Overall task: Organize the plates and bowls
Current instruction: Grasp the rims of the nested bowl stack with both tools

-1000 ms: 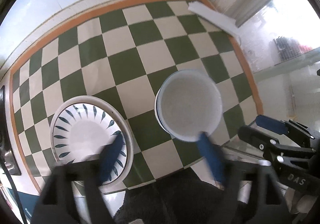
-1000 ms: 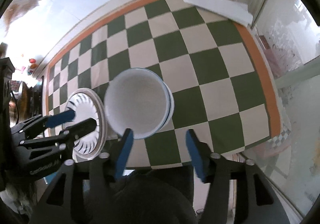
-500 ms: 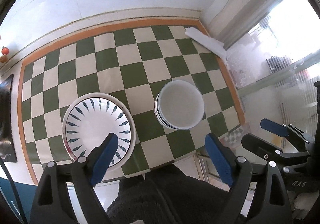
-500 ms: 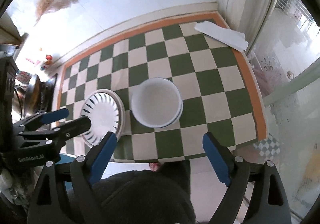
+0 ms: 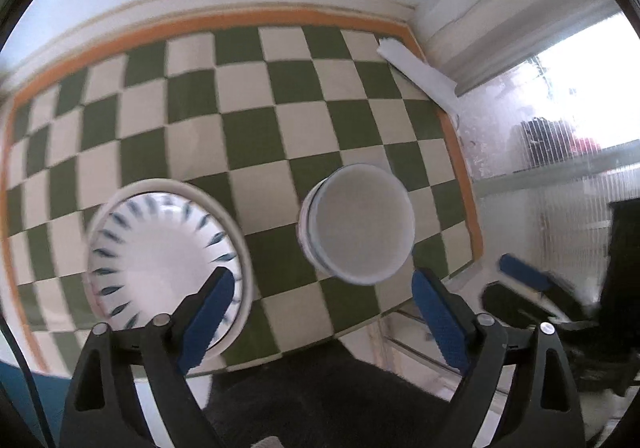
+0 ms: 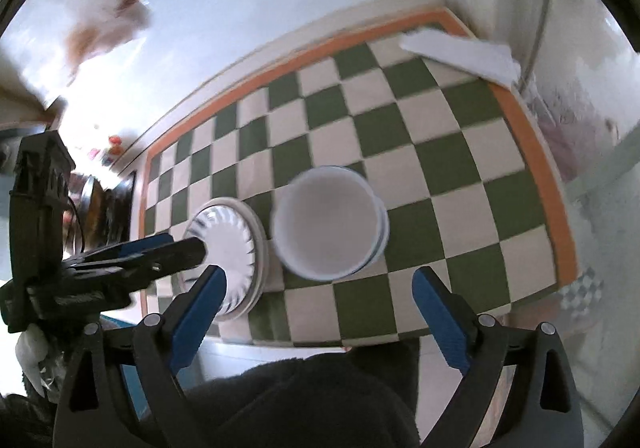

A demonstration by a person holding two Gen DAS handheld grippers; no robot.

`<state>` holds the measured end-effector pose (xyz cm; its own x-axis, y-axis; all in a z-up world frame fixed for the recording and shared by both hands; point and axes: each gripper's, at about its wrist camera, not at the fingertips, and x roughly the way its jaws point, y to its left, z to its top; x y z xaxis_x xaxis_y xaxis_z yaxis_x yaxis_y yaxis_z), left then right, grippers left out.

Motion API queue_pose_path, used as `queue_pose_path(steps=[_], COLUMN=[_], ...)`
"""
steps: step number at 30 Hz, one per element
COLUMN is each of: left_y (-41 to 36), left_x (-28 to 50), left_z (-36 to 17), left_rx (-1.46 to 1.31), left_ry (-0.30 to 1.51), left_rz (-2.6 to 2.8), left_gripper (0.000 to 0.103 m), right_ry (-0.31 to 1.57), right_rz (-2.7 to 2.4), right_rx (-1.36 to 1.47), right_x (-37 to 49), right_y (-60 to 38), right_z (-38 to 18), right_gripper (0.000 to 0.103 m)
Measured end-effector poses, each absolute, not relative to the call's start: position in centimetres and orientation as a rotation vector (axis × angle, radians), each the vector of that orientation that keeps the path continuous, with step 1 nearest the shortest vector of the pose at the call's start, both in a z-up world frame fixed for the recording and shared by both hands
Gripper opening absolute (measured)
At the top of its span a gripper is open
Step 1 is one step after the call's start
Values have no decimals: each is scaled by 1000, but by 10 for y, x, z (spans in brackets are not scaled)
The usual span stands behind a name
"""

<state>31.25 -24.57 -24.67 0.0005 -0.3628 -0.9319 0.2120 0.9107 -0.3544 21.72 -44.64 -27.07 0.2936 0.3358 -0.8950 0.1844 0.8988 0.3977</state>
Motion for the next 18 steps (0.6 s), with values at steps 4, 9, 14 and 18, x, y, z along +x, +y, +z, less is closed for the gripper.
queue_pose_path(steps=[4, 9, 14, 18], left_y=[-262, -276, -285, -285], left_x=[339, 363, 373, 377], left_z=[-283, -329, -365, -386], left_rx=[-122, -142, -120, -163], left_ry=[1567, 1658, 1735, 1791], left_rz=[-457, -482, -487, -481], left_gripper=[93, 93, 91, 91], right_ry=[1331, 1382, 1408, 1448], right_rz=[77, 61, 104, 141], right_rx=[622, 784, 858, 888], right_x=[232, 247, 258, 264], right_y=[-473, -496, -498, -490], right_z=[-325, -389, -430, -454], right_gripper=[96, 96, 96, 95])
